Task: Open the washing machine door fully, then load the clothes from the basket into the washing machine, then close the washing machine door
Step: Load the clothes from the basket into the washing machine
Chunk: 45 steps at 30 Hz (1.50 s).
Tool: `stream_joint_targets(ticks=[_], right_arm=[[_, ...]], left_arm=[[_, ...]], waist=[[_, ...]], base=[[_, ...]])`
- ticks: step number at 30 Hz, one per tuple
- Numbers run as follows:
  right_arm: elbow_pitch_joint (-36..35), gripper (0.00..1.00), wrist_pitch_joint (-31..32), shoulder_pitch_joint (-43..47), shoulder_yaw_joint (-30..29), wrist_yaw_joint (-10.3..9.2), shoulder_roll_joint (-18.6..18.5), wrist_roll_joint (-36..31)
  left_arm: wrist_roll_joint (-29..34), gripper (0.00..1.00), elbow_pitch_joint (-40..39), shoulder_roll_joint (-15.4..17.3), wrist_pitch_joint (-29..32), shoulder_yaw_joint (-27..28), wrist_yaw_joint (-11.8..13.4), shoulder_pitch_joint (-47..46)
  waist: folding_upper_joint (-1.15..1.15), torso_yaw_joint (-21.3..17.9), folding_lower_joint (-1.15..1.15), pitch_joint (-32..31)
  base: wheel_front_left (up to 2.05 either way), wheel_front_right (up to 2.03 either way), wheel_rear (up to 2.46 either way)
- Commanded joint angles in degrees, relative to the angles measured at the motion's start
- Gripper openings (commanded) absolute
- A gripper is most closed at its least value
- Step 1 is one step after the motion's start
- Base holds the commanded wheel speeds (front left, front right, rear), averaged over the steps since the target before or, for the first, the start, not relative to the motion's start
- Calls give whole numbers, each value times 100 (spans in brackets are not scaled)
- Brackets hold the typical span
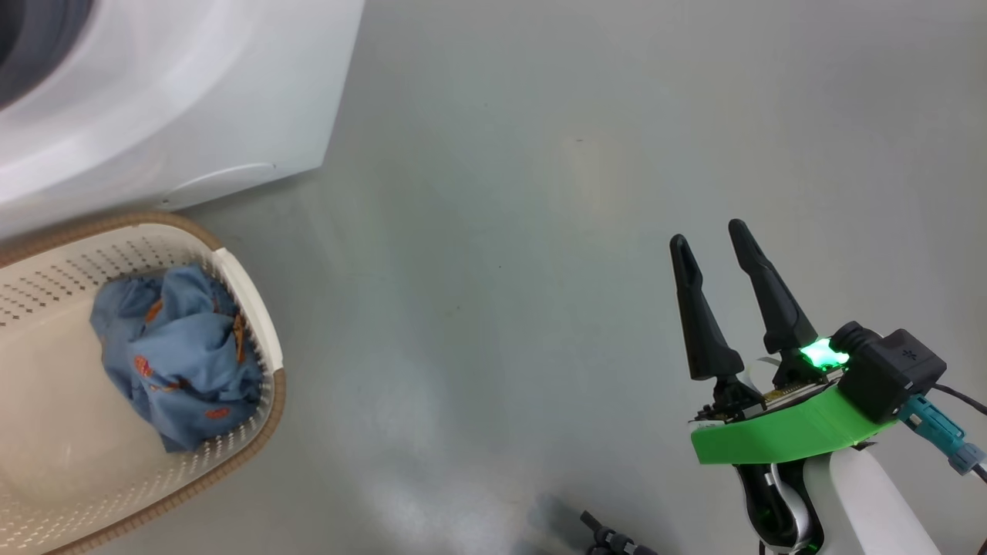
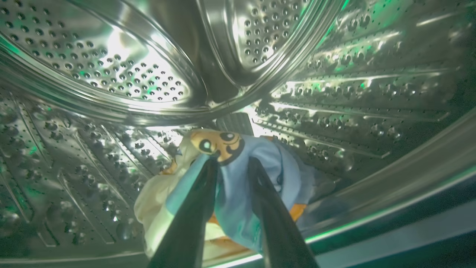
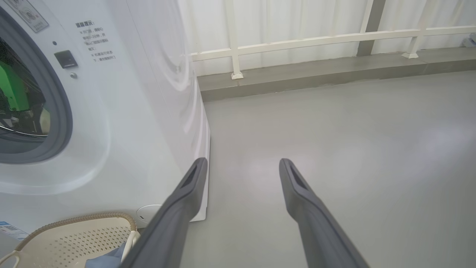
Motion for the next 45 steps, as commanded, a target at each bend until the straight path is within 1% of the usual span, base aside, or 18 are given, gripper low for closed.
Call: stream_joint_targets(ticks=[1,2,4,5,6,7,8,13,22,27,37,41,45], right_arm=[[-111,100,-45,95,112,25,-67,12],[-113,100,-45,104,109,25,-67,8],[-111,100,-45,114,106,25,-67,0],[-110,100,-45,118,103,25,-67,-4],[-108,100,-45,122,98,25,-67,-8],[-107,100,-45,124,91,25,-67,-13],[-107,100,-45,123,81,25,-67,-18],[-122,100,-45,115,40,25,-67,-36],[-123,100,-45,71,-4,25,-66,-76],[-132,100,-45,62,-75,25,-66,-142],[-140,100,-45,53,-183,25,-66,-285],[-138,100,-45,77,-234,25,-66,-356],[-144,100,-45,61,-303,25,-66,-441]], left_arm=[[-53,38,-99,209,215,0,-46,8],[-88,45,-93,188,376,11,-77,45],[-127,52,-87,183,613,11,-116,106],[-156,61,-85,182,700,19,-139,137],[-185,78,-83,188,792,30,-168,166],[-211,91,-82,193,873,36,-190,193],[-228,100,-81,195,918,34,-205,211],[-322,100,-79,156,873,37,-232,226],[-565,100,-78,27,522,127,-281,327],[-1022,100,-77,-176,2,477,-321,509],[-1325,100,-77,-350,-1009,601,-460,1016],[-1353,100,-113,-464,-1288,562,-494,1219],[-1463,100,-403,-638,-1445,611,-514,1485]], waist=[[0,20,0,-25],[0,29,0,-34],[0,43,0,-42],[0,48,0,-49],[0,51,0,-54],[0,55,0,-58],[0,60,0,-59],[0,104,0,-67],[0,211,0,-133],[0,329,0,-217],[0,536,0,-393],[0,626,0,-503],[0,743,0,-636]], base=[[0,0,0],[0,0,0],[0,0,0],[0,0,0],[0,0,0],[0,0,0],[0,0,0],[0,0,0],[0,0,0],[0,0,0],[0,0,0],[0,0,0],[0,0,0]])
